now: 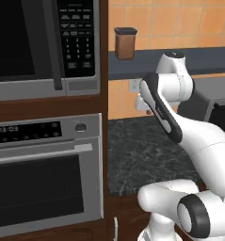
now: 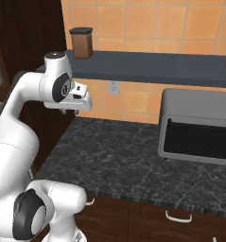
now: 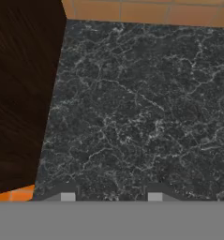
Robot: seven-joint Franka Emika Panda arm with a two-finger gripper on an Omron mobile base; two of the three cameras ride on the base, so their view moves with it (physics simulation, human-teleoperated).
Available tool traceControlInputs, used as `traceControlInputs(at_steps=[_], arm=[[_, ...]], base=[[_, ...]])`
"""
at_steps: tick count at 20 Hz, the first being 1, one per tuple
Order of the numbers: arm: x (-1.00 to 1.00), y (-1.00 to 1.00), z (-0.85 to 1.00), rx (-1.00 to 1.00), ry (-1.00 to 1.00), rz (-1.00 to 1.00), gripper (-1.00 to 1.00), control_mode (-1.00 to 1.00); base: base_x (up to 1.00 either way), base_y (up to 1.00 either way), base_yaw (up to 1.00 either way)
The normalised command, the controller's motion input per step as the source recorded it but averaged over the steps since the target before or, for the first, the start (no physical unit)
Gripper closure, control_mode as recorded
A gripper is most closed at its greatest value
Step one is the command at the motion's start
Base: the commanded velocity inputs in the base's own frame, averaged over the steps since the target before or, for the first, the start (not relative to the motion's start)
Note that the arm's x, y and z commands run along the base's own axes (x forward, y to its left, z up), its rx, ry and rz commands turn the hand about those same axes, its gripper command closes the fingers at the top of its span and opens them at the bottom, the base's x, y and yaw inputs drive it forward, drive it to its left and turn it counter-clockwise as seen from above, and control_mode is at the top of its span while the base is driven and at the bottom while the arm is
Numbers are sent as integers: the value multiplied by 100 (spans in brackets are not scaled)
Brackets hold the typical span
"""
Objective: Take a straw from the drawer in front and place it inside the glass cup on the dining counter.
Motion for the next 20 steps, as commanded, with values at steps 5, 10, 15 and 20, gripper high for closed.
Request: traceControlInputs(at_steps=[5,10,15,20], arm=[[0,0,0,0,0,0,-100,100],[0,0,0,0,0,0,-100,100],[0,0,0,0,0,0,-100,100],[0,0,0,0,0,0,-100,100]], base=[[-60,-2,0],[-74,-35,9],[1,-71,67],[0,-59,78]])
